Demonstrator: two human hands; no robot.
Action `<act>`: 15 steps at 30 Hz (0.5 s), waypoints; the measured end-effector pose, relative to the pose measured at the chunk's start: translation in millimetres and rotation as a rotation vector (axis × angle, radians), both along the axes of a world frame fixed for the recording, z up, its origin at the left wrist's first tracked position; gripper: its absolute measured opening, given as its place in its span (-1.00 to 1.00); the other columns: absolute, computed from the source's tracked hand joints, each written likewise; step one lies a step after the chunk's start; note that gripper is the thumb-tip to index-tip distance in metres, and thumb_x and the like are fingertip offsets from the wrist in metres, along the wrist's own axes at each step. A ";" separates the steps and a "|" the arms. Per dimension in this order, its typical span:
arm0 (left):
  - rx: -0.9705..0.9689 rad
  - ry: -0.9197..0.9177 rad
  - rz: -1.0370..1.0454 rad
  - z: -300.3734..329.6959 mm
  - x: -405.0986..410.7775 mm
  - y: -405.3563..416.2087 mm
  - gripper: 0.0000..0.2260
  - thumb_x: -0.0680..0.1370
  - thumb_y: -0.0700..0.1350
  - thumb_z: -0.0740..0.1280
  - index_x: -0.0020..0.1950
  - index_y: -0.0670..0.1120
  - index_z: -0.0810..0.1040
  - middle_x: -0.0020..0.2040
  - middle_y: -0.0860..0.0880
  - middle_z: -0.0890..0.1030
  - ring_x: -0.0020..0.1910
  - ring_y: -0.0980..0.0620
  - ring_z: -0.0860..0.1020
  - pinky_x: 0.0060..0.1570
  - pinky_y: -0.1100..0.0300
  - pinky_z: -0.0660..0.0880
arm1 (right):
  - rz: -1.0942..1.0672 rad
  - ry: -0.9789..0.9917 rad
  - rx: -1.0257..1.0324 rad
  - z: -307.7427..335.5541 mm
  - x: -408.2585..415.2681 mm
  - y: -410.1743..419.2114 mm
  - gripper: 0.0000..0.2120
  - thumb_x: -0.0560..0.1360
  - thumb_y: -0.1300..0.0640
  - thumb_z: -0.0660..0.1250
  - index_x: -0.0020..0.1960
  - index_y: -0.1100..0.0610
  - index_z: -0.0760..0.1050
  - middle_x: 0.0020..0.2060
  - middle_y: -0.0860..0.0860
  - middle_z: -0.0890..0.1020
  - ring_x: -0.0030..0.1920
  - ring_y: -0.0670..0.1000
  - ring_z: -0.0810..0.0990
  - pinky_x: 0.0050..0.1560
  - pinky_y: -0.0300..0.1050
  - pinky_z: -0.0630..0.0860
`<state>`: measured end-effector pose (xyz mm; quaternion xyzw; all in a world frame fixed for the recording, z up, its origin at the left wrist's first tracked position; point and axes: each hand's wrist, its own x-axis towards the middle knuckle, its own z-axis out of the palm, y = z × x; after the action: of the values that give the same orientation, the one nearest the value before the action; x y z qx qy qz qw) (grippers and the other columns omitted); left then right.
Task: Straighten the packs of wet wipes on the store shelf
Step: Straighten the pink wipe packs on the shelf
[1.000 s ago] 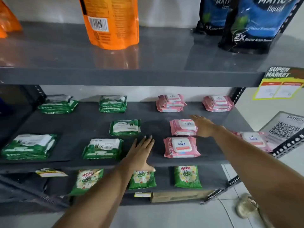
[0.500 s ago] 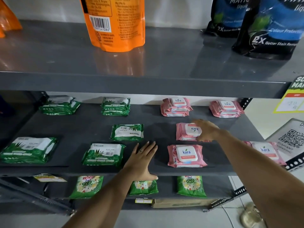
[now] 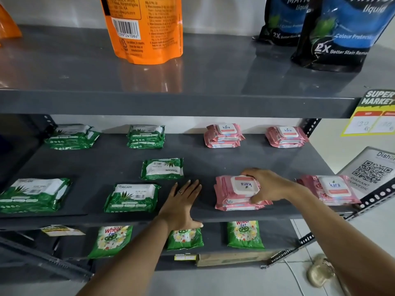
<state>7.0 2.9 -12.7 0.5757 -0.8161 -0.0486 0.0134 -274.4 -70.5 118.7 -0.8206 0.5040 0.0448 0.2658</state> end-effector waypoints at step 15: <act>0.013 -0.022 0.021 0.5 -1.6 -1.6 0.07 0.32 0.48 0.26 0.58 -0.01 -0.18 0.58 0.05 -0.21 0.52 0.08 -0.25 0.48 -0.09 -0.27 | -0.353 0.141 -0.307 1.4 30.8 48.1 -0.23 0.35 -0.51 0.06 0.30 0.03 0.41 0.21 0.08 0.54 0.14 0.20 0.57 0.02 0.09 0.54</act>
<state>5.4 1.2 -12.2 0.5846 -0.8099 -0.0474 0.0013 -243.6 -22.5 120.1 -0.7453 0.6579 -0.0221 0.1059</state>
